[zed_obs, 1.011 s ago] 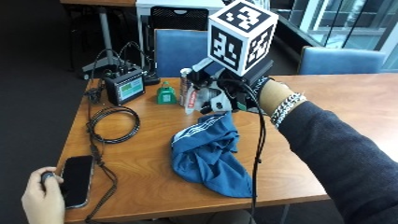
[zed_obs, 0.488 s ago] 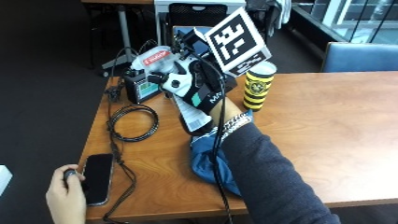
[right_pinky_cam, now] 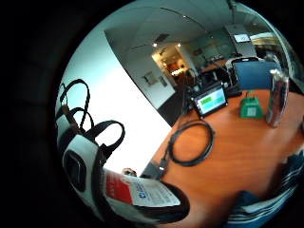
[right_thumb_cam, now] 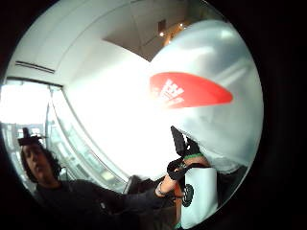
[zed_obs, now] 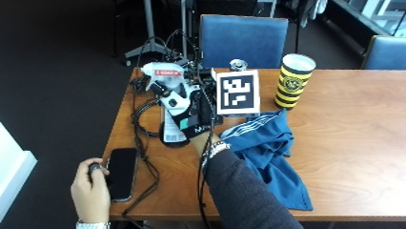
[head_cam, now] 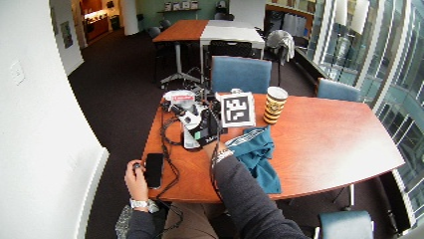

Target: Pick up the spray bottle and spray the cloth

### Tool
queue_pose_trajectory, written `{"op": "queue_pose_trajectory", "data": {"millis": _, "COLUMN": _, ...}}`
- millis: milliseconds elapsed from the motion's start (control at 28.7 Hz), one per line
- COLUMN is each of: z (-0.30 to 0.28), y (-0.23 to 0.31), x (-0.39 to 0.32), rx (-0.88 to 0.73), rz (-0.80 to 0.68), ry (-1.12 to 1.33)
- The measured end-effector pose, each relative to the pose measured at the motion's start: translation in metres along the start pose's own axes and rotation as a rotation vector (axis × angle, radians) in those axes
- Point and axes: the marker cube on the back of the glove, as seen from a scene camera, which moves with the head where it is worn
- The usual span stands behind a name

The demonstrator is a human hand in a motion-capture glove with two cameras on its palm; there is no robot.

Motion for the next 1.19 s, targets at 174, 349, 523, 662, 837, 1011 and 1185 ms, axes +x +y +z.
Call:
{"op": "queue_pose_trajectory", "data": {"millis": 174, "z": 0.008, "y": 0.014, "x": 0.012, "rx": 0.016, "rz": 0.030, "ry": -0.003}}
{"op": "queue_pose_trajectory", "data": {"millis": 349, "z": 0.014, "y": 0.014, "x": 0.015, "rx": 0.008, "rz": -0.002, "ry": 0.021}}
{"op": "queue_pose_trajectory", "data": {"millis": 523, "z": 0.013, "y": 0.011, "x": 0.008, "rx": 0.021, "rz": -0.009, "ry": -0.002}}
{"op": "queue_pose_trajectory", "data": {"millis": 662, "z": 0.011, "y": 0.006, "x": -0.005, "rx": 0.029, "rz": -0.017, "ry": -0.012}}
{"op": "queue_pose_trajectory", "data": {"millis": 837, "z": 0.005, "y": -0.003, "x": -0.018, "rx": 0.073, "rz": -0.051, "ry": 0.009}}
{"op": "queue_pose_trajectory", "data": {"millis": 1011, "z": 0.009, "y": -0.011, "x": -0.027, "rx": 0.111, "rz": -0.080, "ry": -0.025}}
{"op": "queue_pose_trajectory", "data": {"millis": 1185, "z": 0.012, "y": -0.006, "x": -0.025, "rx": 0.108, "rz": -0.066, "ry": -0.040}}
